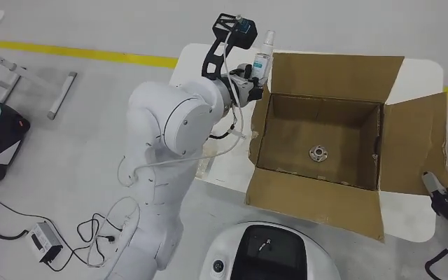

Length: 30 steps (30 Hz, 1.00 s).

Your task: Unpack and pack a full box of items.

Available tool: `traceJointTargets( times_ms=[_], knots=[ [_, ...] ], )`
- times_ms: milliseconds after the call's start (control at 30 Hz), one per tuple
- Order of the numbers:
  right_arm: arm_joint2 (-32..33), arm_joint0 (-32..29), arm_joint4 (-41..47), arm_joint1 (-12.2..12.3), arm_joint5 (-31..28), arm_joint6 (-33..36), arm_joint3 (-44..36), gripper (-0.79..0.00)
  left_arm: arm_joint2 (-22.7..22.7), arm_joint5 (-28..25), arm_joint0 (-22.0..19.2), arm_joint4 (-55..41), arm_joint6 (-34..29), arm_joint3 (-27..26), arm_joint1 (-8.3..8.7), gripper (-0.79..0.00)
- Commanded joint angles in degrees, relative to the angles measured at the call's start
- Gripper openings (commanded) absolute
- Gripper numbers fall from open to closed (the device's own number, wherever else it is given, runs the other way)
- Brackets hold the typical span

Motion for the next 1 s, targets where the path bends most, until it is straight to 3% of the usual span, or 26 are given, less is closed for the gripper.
traceJointTargets(
  times_ms=[0,133,467,667,967],
  knots=[
    [0.0,0.0,0.0,0.0,0.0,0.0,0.0,-0.785,-1.5,-1.2,0.3,0.3,0.0,-0.4,0.64,-0.785],
    [0.0,0.0,0.0,0.0,0.0,0.0,0.0,-0.785,-4.2,-2.0,1.9,1.0,0.0,0.4,2.02,-0.785],
    [0.0,0.0,0.0,0.0,0.0,0.0,0.0,-0.785,-3.3,-1.7,9.5,4.0,0.0,-1.6,4.83,-0.785],
    [0.0,0.0,0.0,0.0,0.0,0.0,0.0,-0.785,-3.5,-4.3,14.3,3.2,0.0,-1.6,6.52,-0.785],
    [0.2,0.2,-0.5,0.1,-0.8,-1.0,0.1,-0.785,-1.8,-0.4,20.5,-0.3,0.0,-2.9,9.06,-0.785]
  ],
)
